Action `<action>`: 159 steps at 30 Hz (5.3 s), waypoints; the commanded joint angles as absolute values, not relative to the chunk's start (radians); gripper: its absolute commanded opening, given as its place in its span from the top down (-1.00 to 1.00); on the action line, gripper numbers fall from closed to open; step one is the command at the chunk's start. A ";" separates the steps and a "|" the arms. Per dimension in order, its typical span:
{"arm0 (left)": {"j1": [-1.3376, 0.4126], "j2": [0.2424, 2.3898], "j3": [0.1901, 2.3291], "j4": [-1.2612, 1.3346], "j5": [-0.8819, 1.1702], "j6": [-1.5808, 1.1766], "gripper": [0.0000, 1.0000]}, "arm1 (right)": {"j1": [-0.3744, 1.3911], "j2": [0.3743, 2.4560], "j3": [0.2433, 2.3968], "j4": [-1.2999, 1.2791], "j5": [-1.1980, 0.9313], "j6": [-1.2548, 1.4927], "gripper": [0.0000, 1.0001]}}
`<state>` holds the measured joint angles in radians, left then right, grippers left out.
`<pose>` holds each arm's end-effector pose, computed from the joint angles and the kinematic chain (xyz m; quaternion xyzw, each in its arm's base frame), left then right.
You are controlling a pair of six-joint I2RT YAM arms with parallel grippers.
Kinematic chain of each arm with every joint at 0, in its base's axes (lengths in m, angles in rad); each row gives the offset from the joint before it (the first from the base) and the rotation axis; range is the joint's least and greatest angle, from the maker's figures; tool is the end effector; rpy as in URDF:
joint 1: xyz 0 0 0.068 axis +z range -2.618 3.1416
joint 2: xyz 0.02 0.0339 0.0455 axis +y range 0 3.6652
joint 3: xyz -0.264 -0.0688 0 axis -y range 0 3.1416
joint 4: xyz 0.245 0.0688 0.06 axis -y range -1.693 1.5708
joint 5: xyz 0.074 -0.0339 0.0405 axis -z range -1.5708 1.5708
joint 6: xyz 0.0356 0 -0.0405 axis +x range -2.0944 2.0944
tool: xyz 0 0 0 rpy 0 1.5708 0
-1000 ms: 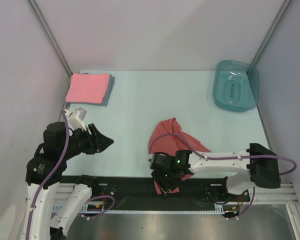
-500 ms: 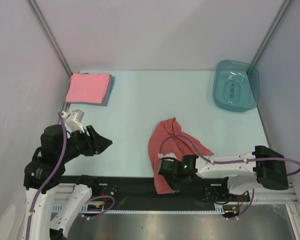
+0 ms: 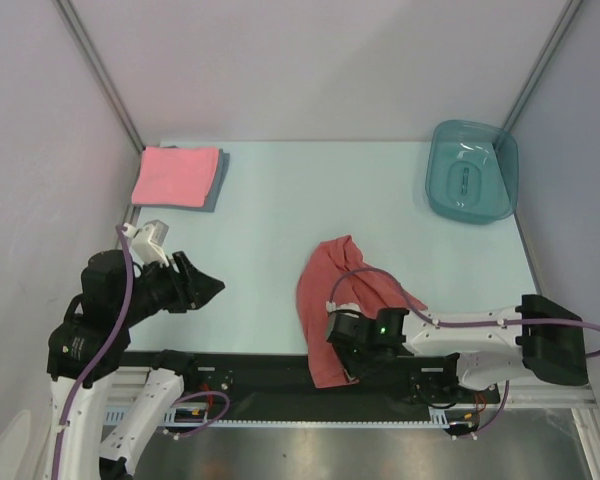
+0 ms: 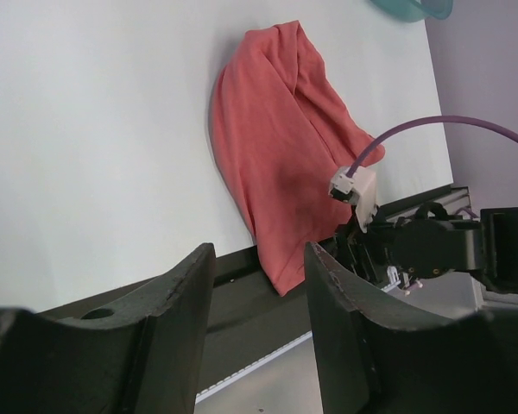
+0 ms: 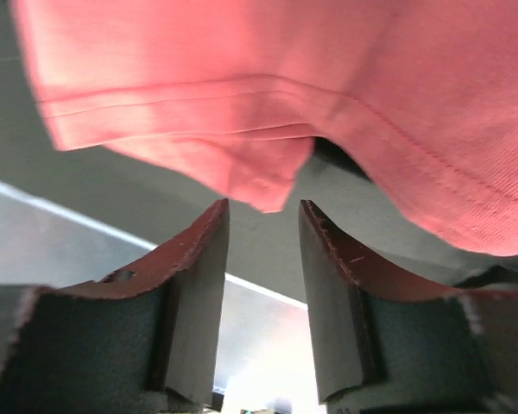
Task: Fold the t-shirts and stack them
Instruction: Flatten the tshirt out
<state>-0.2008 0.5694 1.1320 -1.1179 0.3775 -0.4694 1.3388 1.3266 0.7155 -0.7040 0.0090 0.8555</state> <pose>0.0600 -0.0256 0.3808 -0.0245 0.8628 -0.3119 0.3971 0.0507 0.2130 0.1722 -0.2368 0.9631 0.1114 0.0621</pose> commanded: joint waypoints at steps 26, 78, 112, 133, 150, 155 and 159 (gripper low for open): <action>-0.204 0.586 1.167 -1.098 0.379 -0.459 -0.03 | 1.238 1.308 0.612 -0.558 -0.126 0.819 0.44; -0.204 0.491 1.368 -1.086 0.261 -0.528 -0.36 | 0.595 1.545 2.208 -0.159 -0.255 0.634 1.00; -0.815 1.106 0.678 -0.482 0.184 -0.822 -0.49 | 0.052 1.154 1.114 -0.770 0.049 0.410 1.00; -0.836 1.439 0.718 -0.329 0.212 -0.900 -0.23 | 0.055 1.072 1.066 -0.813 -0.026 0.364 1.00; -0.752 1.281 0.937 -0.688 -0.109 -0.736 0.99 | 0.043 1.218 1.189 -0.884 0.259 0.281 1.00; -0.643 1.057 1.135 -0.902 -0.219 -0.637 0.99 | 0.043 1.262 1.226 -0.847 0.198 0.247 1.00; -0.595 0.997 1.252 -0.999 -0.251 -0.586 0.99 | 0.044 1.241 1.239 -0.822 0.033 0.285 1.00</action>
<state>-0.6109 1.0218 1.1870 -0.8333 -0.1741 -0.6701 0.0463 1.2690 1.1809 -0.8616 0.1432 0.2787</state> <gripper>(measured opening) 0.019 0.012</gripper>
